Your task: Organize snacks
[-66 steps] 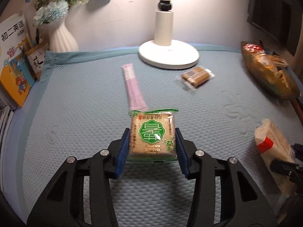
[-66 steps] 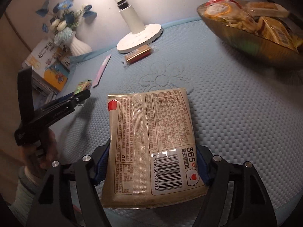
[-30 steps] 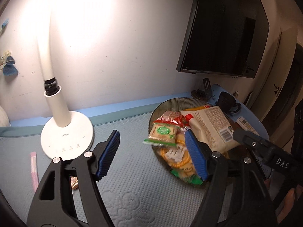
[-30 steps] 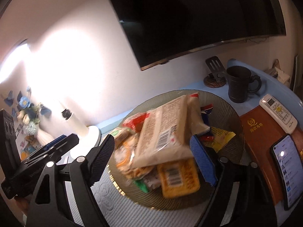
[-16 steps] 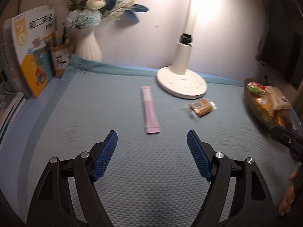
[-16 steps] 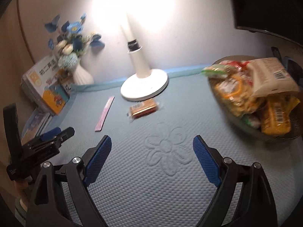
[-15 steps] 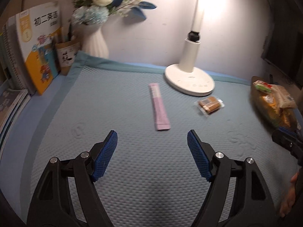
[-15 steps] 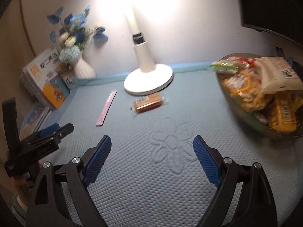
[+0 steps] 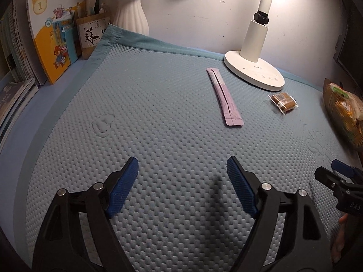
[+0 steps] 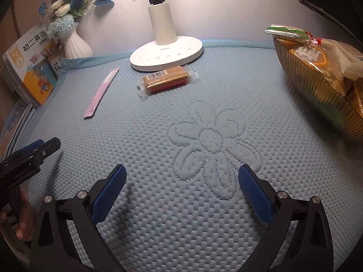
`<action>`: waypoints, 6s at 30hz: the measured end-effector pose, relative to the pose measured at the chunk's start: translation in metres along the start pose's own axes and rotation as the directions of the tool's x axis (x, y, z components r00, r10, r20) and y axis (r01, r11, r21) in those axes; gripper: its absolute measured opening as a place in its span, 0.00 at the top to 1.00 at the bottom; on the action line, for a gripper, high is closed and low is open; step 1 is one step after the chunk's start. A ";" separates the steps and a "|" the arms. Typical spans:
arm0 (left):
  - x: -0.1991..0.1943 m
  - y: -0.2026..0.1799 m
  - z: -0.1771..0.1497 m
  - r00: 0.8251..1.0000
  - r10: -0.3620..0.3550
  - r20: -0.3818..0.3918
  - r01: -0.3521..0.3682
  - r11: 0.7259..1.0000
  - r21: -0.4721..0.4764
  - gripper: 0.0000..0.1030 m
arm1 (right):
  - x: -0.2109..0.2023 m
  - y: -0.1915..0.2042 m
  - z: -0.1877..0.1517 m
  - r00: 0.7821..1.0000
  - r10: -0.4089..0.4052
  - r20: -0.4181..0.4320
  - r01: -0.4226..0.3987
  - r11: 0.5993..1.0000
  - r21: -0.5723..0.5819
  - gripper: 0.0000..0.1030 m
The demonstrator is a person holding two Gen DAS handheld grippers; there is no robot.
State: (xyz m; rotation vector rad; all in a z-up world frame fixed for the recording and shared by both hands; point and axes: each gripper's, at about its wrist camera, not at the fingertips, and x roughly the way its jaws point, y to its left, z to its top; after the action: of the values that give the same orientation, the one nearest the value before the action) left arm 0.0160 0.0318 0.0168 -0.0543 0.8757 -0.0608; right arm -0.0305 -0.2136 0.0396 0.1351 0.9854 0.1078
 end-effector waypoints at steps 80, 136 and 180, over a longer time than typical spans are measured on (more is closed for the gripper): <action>-0.018 -0.084 -0.034 0.955 -0.258 -0.147 0.294 0.895 0.336 0.81 | -0.035 -0.019 -0.034 0.990 0.127 -0.058 -0.137 0.964 -0.227 0.36; -0.045 -0.361 0.099 0.796 -0.605 -0.030 0.552 0.705 0.444 0.83 | -0.161 -0.282 0.028 0.945 -0.166 0.281 -0.010 0.846 0.533 0.66; -0.026 -0.052 -0.019 0.992 0.072 0.107 -0.088 0.983 0.162 0.16 | -0.024 0.040 -0.009 0.990 -0.077 0.119 0.092 0.987 -0.131 0.06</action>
State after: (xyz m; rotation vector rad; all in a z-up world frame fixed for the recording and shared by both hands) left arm -0.0166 -0.0188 0.0284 0.1337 0.7688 -0.0555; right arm -0.0530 -0.1776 0.0610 -0.0262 0.8660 0.0886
